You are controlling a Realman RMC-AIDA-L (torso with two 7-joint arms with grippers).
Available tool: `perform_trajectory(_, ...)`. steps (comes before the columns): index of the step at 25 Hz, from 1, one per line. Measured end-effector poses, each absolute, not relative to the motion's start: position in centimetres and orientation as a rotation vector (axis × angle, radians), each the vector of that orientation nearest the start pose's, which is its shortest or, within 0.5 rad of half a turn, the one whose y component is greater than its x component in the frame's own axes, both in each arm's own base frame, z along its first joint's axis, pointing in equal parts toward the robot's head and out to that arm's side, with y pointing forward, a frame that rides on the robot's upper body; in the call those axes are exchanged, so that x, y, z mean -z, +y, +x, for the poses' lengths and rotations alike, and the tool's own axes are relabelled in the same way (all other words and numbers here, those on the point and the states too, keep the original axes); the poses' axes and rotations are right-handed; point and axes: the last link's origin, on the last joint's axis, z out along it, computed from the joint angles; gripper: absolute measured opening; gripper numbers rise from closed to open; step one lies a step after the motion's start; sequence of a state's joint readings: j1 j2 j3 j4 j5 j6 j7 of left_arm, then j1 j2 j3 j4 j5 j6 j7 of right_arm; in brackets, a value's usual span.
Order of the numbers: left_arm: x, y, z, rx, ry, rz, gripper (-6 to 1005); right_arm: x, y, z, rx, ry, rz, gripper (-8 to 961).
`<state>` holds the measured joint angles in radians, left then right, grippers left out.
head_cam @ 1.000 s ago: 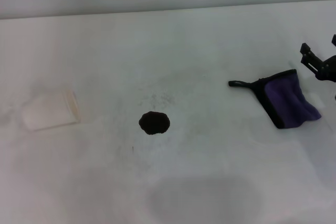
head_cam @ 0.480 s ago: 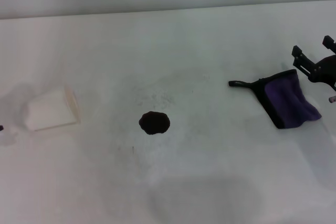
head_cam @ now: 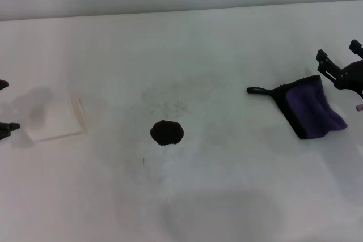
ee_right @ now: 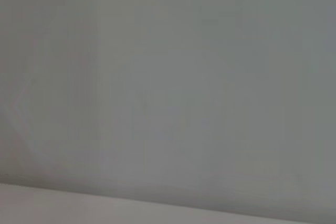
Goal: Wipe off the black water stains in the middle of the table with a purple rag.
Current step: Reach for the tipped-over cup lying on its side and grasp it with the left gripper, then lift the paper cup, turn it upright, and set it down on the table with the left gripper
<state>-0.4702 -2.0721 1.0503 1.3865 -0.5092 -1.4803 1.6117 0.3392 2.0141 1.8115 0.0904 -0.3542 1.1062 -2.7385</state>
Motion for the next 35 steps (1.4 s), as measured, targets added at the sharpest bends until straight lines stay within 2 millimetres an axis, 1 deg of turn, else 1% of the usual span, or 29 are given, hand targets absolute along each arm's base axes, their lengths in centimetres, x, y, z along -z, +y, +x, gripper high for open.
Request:
perform_trajectory(7, -6.1, 36.0, -24.9, -0.549, 0.028, -2.688, 872, -1.1, 30.3, 38.3, -0.571, 0.645, -1.733, 858)
perform_trajectory(18, -3.9, 36.7, -26.4, -0.52, 0.023, -2.702, 853, -1.1, 30.1, 38.4, -0.57, 0.65, -1.731, 858)
perform_trajectory(27, -2.0, 37.4, -26.8, -0.445, 0.043, -2.724, 838, -1.1, 30.1, 38.4, -0.57, 0.65, -1.73, 857)
perform_trajectory(32, -0.6, 37.7, -27.2, -0.44, 0.026, -2.752, 830, -1.1, 30.1, 38.4, -0.571, 0.651, -1.73, 858)
perform_trajectory(35, -0.3, 37.8, -27.6, -0.449, 0.023, -2.738, 825, -1.0, 30.0, 38.5, -0.569, 0.653, -1.73, 858)
